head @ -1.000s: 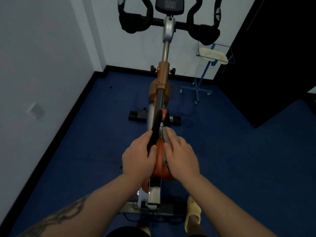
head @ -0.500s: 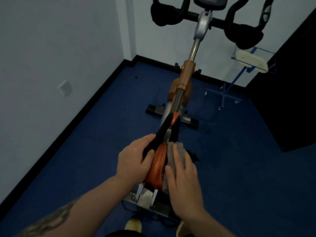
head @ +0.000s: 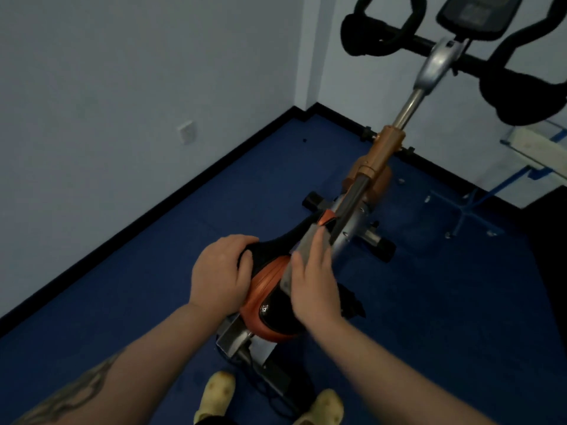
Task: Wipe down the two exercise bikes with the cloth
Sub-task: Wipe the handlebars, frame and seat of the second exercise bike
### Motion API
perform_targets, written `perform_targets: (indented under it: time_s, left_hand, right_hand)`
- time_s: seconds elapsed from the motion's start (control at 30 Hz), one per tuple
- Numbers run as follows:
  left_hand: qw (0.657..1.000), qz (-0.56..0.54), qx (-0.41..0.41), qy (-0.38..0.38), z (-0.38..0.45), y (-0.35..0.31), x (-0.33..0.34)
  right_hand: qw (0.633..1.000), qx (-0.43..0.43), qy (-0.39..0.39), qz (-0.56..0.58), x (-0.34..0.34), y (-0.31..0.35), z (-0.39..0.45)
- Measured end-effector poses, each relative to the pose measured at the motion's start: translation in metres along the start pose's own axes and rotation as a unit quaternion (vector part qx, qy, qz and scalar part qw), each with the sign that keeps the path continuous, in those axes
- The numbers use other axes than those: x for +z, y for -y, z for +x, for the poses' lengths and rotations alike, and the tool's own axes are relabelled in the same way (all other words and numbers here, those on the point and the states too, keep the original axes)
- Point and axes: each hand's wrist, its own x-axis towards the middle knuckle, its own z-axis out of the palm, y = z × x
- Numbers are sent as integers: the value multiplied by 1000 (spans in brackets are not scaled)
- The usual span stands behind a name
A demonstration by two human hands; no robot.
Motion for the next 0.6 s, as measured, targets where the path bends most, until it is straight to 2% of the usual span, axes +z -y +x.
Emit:
perform_targets:
  time_s: [0.07, 0.13, 0.17, 0.23, 0.3, 0.37, 0.43, 0.5, 0.53, 0.6]
  left_hand:
    - [994, 3, -102, -38, -11, -17, 10]
    - [985, 6, -150, -79, -19, -33, 22]
    - [982, 10, -158, -98, -21, -37, 26]
    - [978, 10, -165, -125, -20, -38, 29]
    - [976, -3, -172, -136, -20, -37, 29]
    - [975, -14, -176, -138, -20, -38, 27]
    - [975, -17, -171, -141, -20, -40, 25]
    - [974, -23, -173, -143, -19, -40, 26]
    - [973, -28, -177, -144, -19, -40, 26]
    - [972, -37, -178, -151, -20, -39, 26]
  right_hand:
    - [999, 33, -26, 31, -2, -3, 35]
    - [997, 43, -47, 30, -8, -8, 57]
    - [998, 21, -51, 8, -9, -10, 59]
    - [993, -82, -47, -67, -11, -13, 51]
    - [966, -212, -29, -145, -15, -19, 38]
    - [936, -294, 5, -194, -27, -30, 50]
    - [932, -301, 14, -203, -40, -36, 78]
    - [948, -257, -5, -188, -41, -30, 89]
    - [943, -257, -20, -208, -36, -25, 85]
    - [910, -325, -15, -259, -23, -17, 67]
